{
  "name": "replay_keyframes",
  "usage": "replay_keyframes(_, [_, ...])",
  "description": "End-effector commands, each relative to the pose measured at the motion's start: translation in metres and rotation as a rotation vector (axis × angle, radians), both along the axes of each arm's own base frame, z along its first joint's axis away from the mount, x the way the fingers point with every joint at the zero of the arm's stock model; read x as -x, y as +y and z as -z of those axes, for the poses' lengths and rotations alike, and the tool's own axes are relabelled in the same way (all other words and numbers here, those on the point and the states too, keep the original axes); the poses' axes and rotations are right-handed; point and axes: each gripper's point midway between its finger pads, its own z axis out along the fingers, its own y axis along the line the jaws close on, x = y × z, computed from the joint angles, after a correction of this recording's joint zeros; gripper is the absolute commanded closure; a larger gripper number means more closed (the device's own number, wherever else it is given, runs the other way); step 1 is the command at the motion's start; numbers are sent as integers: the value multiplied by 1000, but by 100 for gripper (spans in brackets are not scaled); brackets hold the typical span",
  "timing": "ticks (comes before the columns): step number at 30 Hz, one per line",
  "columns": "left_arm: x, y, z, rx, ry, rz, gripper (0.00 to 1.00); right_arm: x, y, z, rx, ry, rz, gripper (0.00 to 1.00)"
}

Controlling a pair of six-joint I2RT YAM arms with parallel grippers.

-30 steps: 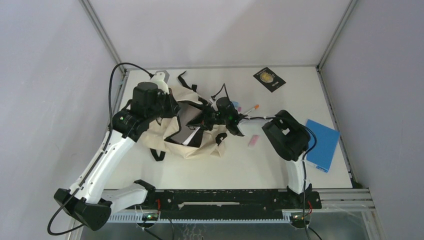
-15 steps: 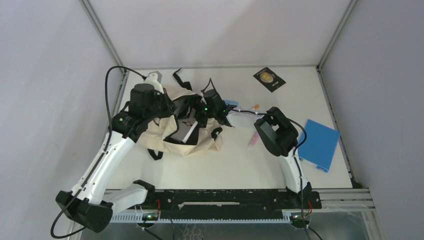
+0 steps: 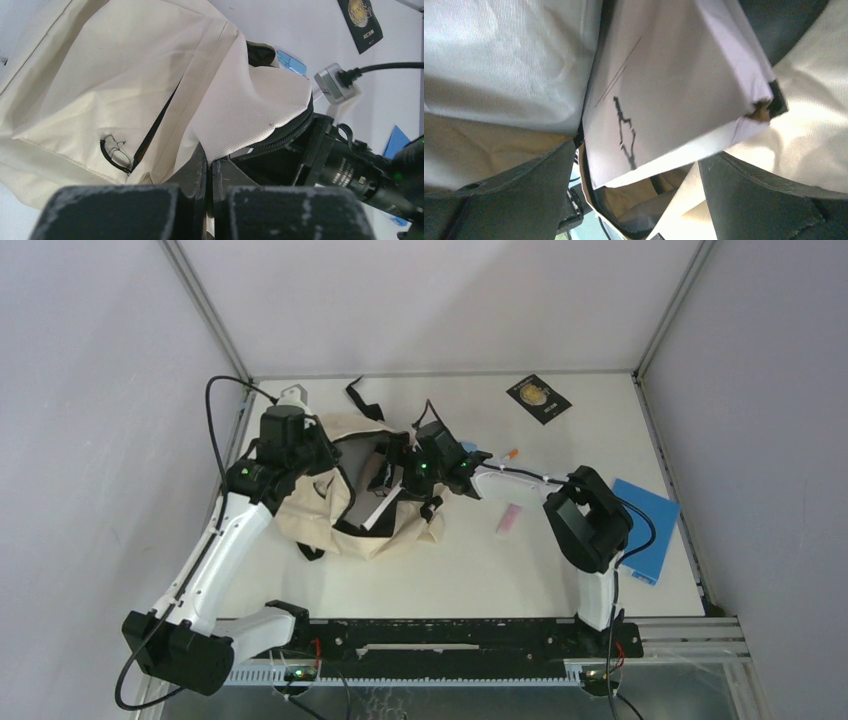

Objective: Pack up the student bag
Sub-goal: Place the book in the student bag.

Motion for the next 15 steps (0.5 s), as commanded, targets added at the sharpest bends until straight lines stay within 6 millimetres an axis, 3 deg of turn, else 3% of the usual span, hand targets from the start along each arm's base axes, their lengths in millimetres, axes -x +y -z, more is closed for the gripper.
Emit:
replay_keyframes(1, [-7, 5, -3, 17, -37, -33, 100, 4, -6, -24, -22, -85, 7, 0])
replay_keyframes(6, [-6, 3, 3, 26, -27, -22, 100, 8, -1, -22, -48, -81, -34, 1])
replay_keyframes(8, [-6, 0, 4, 33, -25, -9, 100, 7, 0, -16, -45, -67, -32, 14])
replay_keyframes(10, [-5, -4, 5, 46, -25, 11, 100, 6, 4, -16, -65, -73, -36, 44])
replay_keyframes(12, [-5, -8, 5, 57, -27, 33, 100, 5, 8, -15, -77, -71, -36, 62])
replay_keyframes(13, [-3, -13, 5, 72, -24, 59, 100, 3, 10, -15, -76, -72, -37, 69])
replay_keyframes(15, [-2, -16, 7, 80, -21, 74, 100, 3, 16, -12, -76, -64, -47, 72])
